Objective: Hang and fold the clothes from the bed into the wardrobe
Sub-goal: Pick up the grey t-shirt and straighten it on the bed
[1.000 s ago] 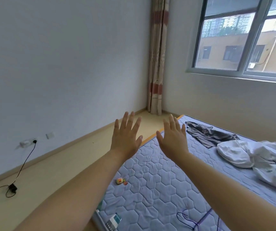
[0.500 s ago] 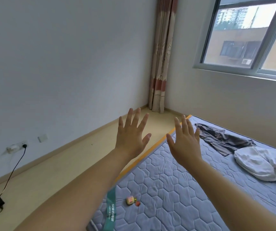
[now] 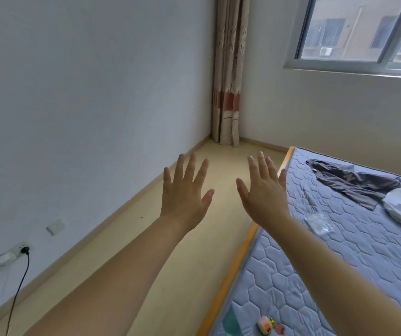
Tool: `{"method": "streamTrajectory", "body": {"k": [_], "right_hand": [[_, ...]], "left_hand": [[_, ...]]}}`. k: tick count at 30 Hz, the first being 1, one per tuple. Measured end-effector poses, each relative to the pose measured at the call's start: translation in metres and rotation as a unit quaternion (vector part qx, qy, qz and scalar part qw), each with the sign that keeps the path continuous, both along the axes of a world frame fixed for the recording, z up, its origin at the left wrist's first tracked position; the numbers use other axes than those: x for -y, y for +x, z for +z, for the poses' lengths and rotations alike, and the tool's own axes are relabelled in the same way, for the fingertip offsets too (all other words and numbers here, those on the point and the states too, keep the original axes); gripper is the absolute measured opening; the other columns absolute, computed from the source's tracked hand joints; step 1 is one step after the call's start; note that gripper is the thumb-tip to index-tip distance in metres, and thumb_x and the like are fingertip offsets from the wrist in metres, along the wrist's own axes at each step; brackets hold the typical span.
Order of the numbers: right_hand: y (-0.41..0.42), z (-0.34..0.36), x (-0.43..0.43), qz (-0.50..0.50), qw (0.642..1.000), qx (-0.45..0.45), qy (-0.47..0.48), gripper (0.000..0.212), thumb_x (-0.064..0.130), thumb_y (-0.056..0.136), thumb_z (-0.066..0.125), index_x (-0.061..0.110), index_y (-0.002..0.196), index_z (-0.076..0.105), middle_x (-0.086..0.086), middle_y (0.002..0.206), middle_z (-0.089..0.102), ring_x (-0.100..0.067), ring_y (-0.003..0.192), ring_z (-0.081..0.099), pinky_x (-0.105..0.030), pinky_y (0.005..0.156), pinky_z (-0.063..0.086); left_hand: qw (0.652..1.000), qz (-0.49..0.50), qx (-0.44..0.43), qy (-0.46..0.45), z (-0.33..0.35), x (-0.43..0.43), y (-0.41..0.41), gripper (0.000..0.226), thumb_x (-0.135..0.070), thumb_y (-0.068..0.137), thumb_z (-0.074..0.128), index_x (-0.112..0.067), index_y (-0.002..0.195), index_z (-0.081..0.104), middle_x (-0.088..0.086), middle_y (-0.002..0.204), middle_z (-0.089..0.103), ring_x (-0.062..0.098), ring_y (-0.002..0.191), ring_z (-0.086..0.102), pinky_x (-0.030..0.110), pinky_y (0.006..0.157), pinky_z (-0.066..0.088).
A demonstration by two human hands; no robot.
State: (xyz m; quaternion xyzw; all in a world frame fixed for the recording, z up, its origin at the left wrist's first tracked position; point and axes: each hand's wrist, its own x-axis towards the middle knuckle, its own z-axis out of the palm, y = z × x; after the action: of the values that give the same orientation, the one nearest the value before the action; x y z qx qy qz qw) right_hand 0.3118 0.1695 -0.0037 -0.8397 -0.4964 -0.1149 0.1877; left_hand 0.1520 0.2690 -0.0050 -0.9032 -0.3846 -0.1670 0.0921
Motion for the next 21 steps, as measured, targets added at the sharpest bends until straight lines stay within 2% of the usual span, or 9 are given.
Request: {"method": "streamTrajectory", "body": {"k": [5,8,11,13,16,21], "right_hand": [[0.004,-0.024,-0.054,-0.008,0.998,0.053,-0.044,0.067,0.052,0.096,0.019,0.018,0.153,0.010,-0.007,0.161,0.001,-0.025,0.148,-0.004,-0.050,0.117,-0.002],[0.003,-0.038,-0.093,-0.016,0.997,0.032,-0.062,0.067,0.053,0.096,0.017,0.018,0.153,0.008,-0.007,0.161,-0.001,-0.025,0.148,-0.004,-0.049,0.117,-0.004],[0.003,-0.049,-0.144,-0.015,0.998,0.023,-0.061,0.068,0.055,0.096,0.014,0.019,0.153,0.006,-0.006,0.161,-0.002,-0.025,0.148,-0.005,-0.049,0.116,-0.006],[0.008,-0.051,-0.175,-0.009,0.998,0.016,-0.052,0.068,0.055,0.096,0.014,0.018,0.153,0.008,-0.007,0.161,0.000,-0.025,0.148,-0.003,-0.049,0.116,-0.004],[0.036,-0.052,-0.231,-0.013,0.999,-0.001,-0.037,0.067,0.053,0.096,0.016,0.017,0.152,0.010,-0.008,0.161,0.002,-0.025,0.148,-0.002,-0.049,0.118,-0.001],[0.125,-0.052,-0.321,-0.037,0.998,-0.036,-0.019,0.069,0.055,0.094,0.012,0.017,0.152,0.011,-0.008,0.161,0.003,-0.024,0.148,0.001,-0.046,0.119,0.006]], "left_hand": [[0.999,0.001,-0.012,-0.042,-0.037,-0.060,-0.003,0.068,-0.056,0.096,0.012,-0.030,0.144,-0.029,0.001,0.157,-0.026,0.026,0.144,-0.023,0.052,0.115,-0.005],[0.998,-0.017,-0.025,-0.051,-0.053,-0.092,-0.004,0.068,-0.056,0.095,0.010,-0.032,0.136,-0.039,0.001,0.156,-0.027,0.026,0.144,-0.024,0.053,0.115,-0.004],[0.999,-0.024,-0.035,-0.031,-0.054,-0.145,-0.003,0.063,-0.057,0.090,-0.002,-0.032,0.132,-0.043,0.002,0.157,-0.025,0.026,0.144,-0.022,0.053,0.115,-0.004],[0.999,-0.030,-0.034,-0.021,-0.051,-0.178,0.007,0.063,-0.057,0.090,-0.003,-0.032,0.133,-0.042,0.003,0.158,-0.022,0.027,0.145,-0.021,0.054,0.115,-0.002],[0.998,-0.043,-0.039,-0.022,-0.052,-0.235,0.044,0.067,-0.056,0.095,0.009,-0.030,0.141,-0.033,0.003,0.158,-0.023,0.027,0.144,-0.022,0.054,0.115,-0.004],[0.995,-0.092,-0.034,-0.016,-0.040,-0.344,0.148,0.068,-0.055,0.097,0.017,-0.030,0.147,-0.022,0.002,0.159,-0.019,0.025,0.145,-0.021,0.054,0.114,-0.005]]}}
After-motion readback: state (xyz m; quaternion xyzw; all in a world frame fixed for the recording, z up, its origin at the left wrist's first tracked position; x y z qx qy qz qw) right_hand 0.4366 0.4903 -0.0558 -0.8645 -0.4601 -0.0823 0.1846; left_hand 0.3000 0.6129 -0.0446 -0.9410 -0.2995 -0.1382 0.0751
